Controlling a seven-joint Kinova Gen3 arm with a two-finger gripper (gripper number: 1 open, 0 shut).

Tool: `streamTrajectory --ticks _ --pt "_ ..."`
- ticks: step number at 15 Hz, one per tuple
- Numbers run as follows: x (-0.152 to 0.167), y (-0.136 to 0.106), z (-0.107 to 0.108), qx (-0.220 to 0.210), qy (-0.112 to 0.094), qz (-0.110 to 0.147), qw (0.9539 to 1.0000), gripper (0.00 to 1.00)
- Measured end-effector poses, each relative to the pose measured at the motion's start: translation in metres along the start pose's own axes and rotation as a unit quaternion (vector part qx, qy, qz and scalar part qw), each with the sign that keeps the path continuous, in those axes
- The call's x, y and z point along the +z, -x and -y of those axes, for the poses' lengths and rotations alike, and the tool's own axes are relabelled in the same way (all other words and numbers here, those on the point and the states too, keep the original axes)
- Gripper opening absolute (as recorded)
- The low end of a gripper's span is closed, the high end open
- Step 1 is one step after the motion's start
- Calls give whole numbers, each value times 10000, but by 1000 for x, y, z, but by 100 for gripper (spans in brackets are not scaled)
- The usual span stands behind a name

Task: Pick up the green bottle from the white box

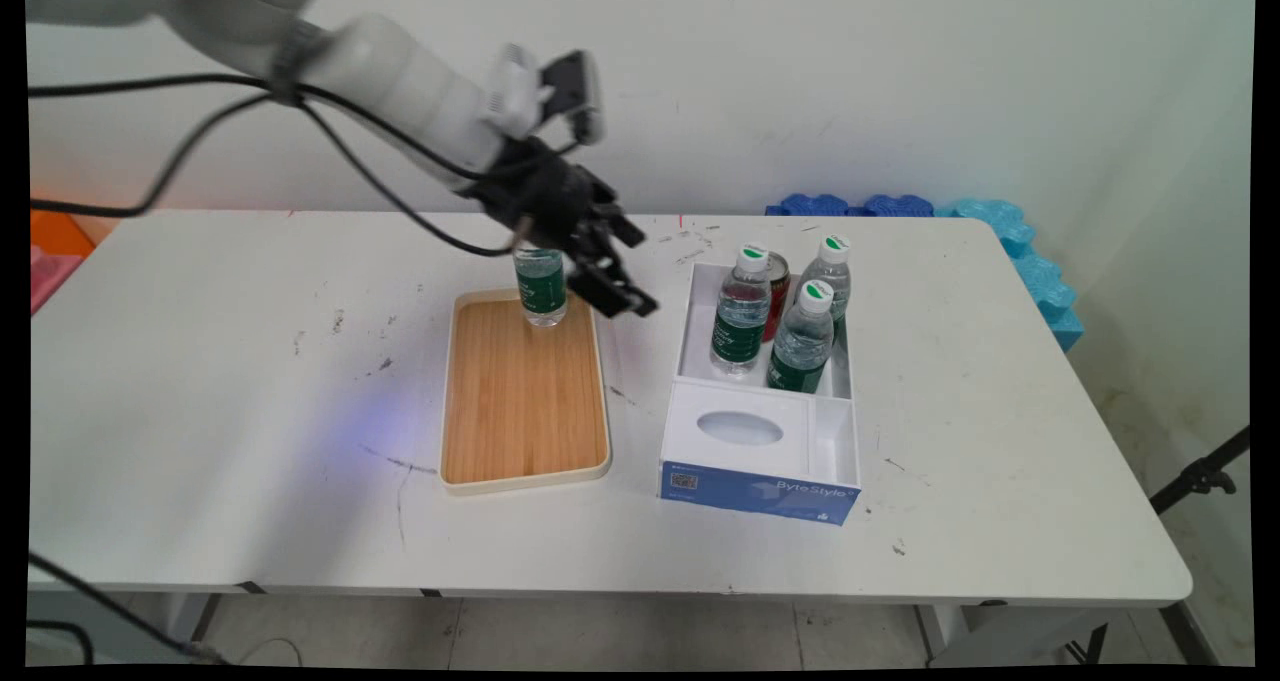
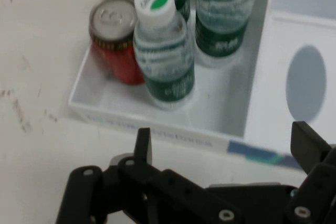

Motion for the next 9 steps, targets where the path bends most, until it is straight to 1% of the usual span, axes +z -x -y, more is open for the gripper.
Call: streamTrajectory --ticks 4,9 --pt "50 -19 4 13 -45 -88 10000 100" --pt "92 -30 9 103 -95 -123 9998 100"
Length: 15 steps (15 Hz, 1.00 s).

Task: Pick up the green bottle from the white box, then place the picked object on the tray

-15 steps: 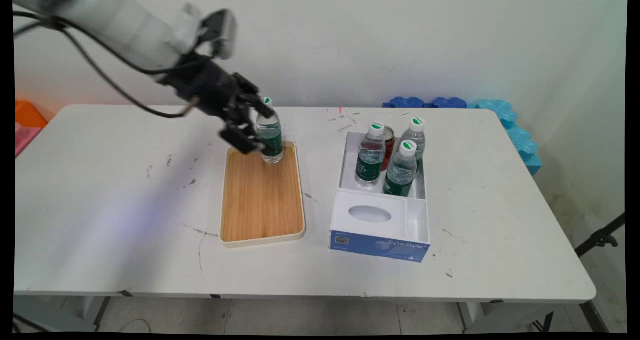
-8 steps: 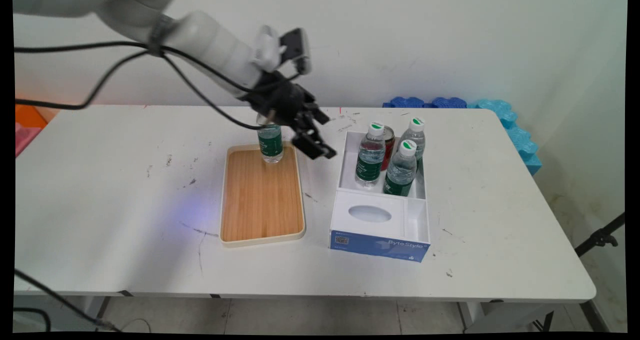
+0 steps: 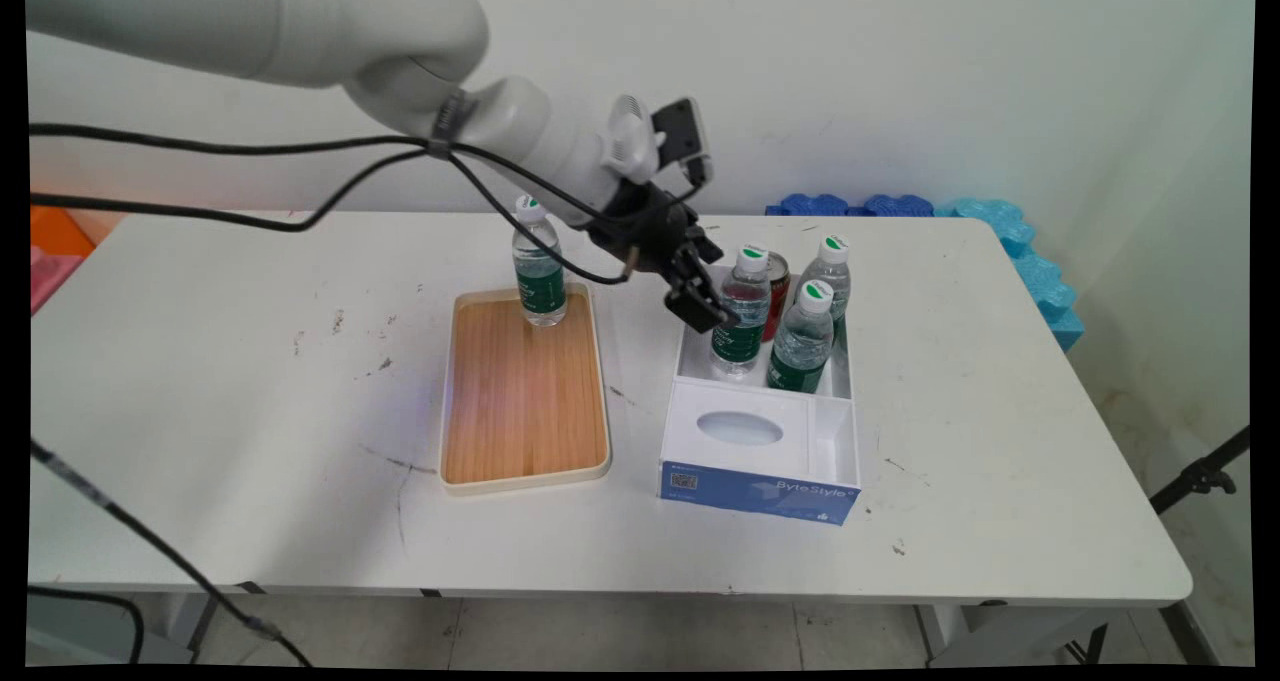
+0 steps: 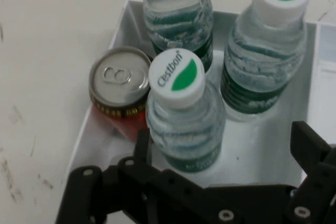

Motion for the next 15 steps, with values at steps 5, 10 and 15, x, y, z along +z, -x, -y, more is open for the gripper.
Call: streamTrajectory --ticks 5,10,15 --pt "33 -6 3 80 -60 13 9999 100" --pt "49 -7 4 142 -133 38 9998 0" --pt "43 -7 2 131 -171 -1 9998 0"
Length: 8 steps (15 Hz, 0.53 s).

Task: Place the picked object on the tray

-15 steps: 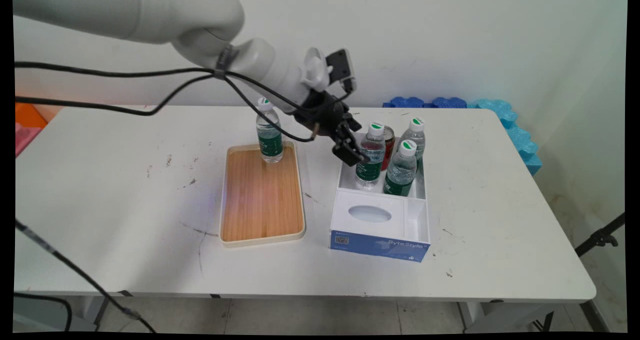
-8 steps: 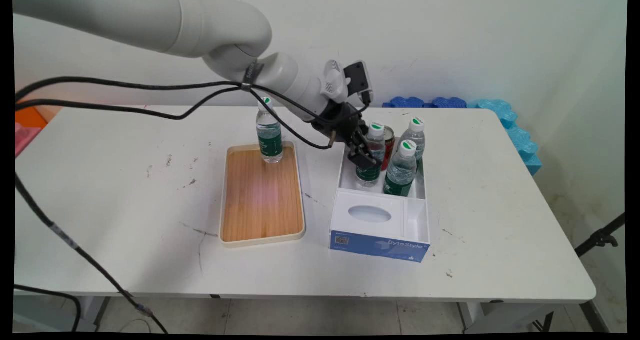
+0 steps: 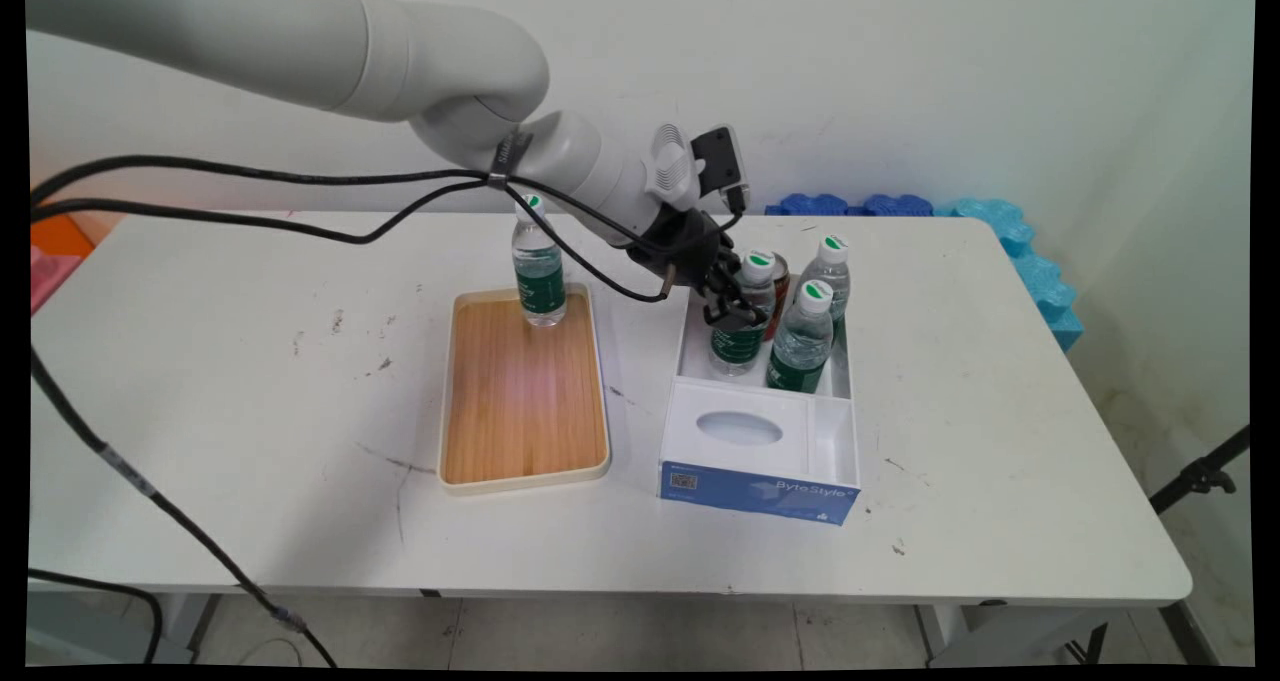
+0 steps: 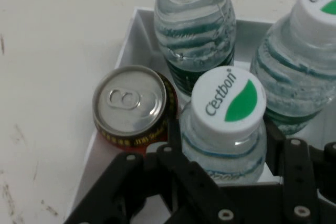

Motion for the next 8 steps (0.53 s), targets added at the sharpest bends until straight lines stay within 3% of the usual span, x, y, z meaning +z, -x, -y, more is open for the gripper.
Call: streamTrajectory --ticks 3,8 --pt "-19 -5 0 -77 -28 -139 9999 0" --pt "-76 -13 3 -263 -107 -441 9986 0"
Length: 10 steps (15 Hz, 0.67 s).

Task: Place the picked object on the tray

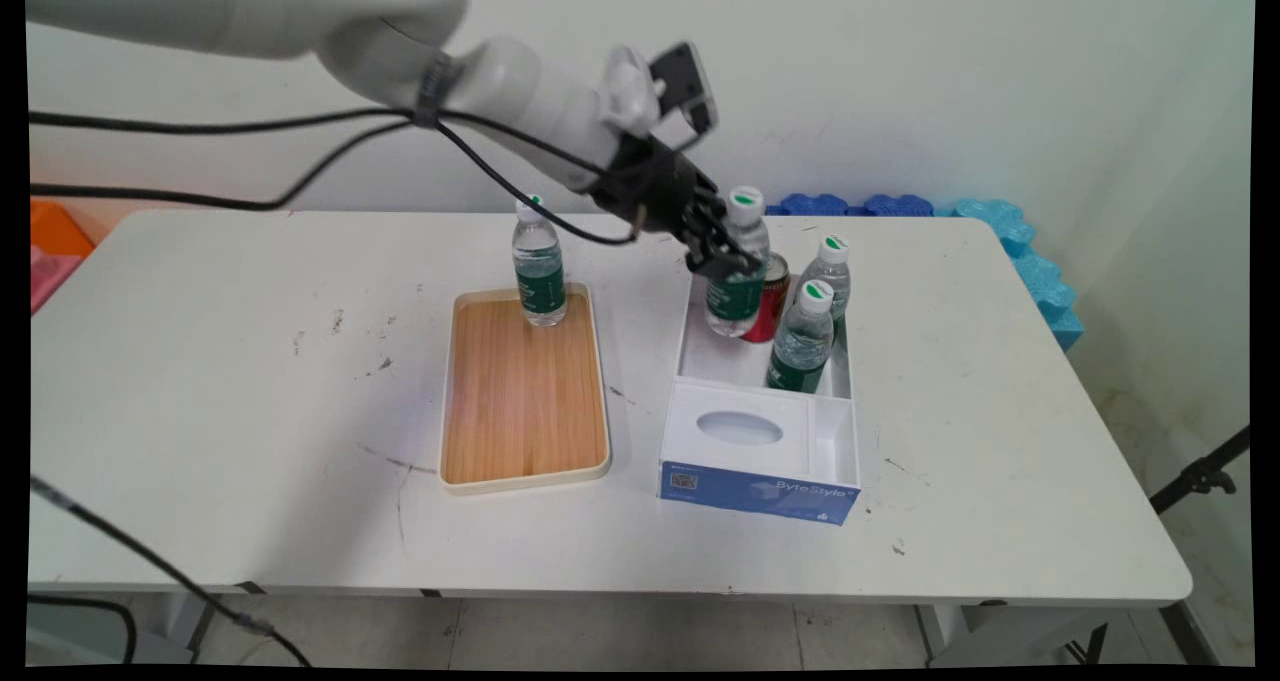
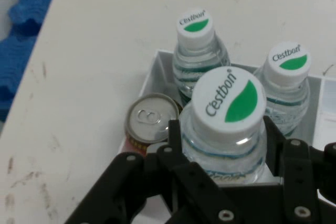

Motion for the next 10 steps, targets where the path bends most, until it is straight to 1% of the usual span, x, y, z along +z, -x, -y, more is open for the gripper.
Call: streamTrajectory --ticks 3,5,7,10 --pt "-41 6 5 -108 -35 -78 9999 0" --pt "-67 18 8 -135 -39 -69 9999 0" --pt "-93 37 10 -163 -27 -8 9999 0" --pt "-122 68 14 -238 -31 105 9997 0"
